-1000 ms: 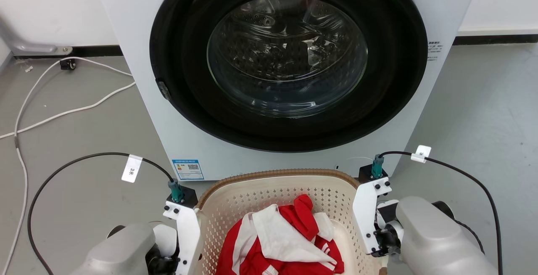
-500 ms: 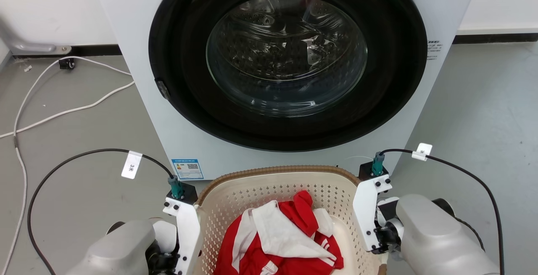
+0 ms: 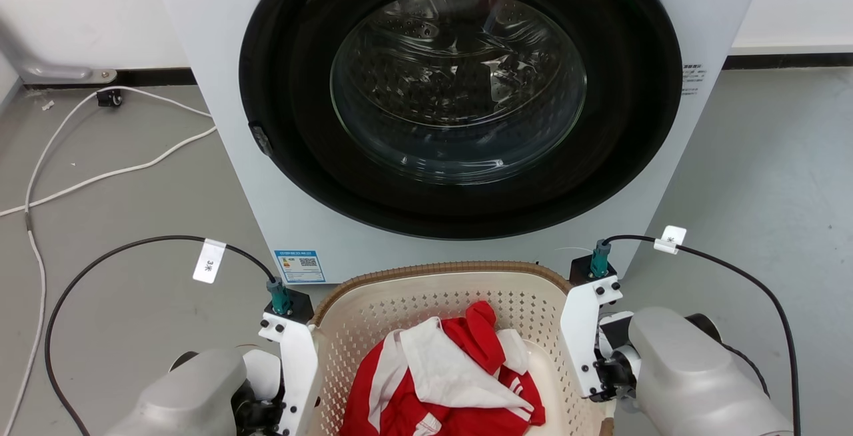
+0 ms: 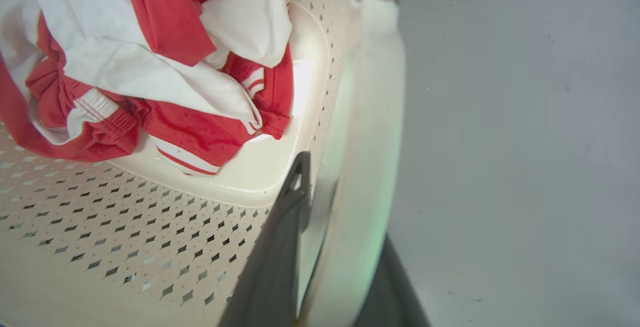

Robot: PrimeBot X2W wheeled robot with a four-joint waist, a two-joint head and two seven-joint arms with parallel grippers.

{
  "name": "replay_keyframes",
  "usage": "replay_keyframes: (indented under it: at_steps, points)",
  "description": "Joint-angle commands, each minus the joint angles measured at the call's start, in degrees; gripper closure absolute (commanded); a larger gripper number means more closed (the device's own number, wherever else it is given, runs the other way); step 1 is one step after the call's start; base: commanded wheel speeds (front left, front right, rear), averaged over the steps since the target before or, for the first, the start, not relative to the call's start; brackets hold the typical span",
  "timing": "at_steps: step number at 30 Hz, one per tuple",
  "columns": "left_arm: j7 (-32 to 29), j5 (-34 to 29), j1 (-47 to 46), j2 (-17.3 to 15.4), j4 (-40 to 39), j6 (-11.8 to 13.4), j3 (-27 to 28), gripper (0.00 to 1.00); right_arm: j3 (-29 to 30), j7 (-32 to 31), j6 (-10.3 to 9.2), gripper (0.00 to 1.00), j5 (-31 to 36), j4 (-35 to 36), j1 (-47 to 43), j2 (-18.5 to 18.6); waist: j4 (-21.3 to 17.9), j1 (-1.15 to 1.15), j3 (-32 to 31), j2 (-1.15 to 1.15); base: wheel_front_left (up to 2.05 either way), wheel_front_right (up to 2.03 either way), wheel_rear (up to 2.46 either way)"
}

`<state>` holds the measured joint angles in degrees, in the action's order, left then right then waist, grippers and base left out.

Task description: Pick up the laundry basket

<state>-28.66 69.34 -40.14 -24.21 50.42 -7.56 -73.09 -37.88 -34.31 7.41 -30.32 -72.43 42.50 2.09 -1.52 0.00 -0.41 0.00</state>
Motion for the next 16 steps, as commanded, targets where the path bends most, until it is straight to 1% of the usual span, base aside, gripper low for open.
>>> replay_keyframes:
  at_steps: [1,8,16]
  points:
    - [-0.5,-0.5,-0.4,-1.6,1.2,0.2,-0.4,1.00,-0.5,0.5,0.14,1.00,-0.1,-0.4,1.3,1.4,0.0,0.00,0.0,0.00,0.00,0.00,0.00]
    - [0.1,0.1,-0.7,-1.3,1.4,0.2,-0.4,1.00,-1.1,0.4,0.14,1.00,-0.7,-0.3,1.2,1.4,0.1,0.00,0.0,0.00,0.00,0.00,0.00]
    - [-0.6,0.2,-0.8,-1.3,1.7,0.2,-0.4,1.00,-1.4,0.4,0.14,1.00,-1.2,-0.5,1.5,1.4,0.2,0.00,0.0,0.00,0.00,0.00,0.00]
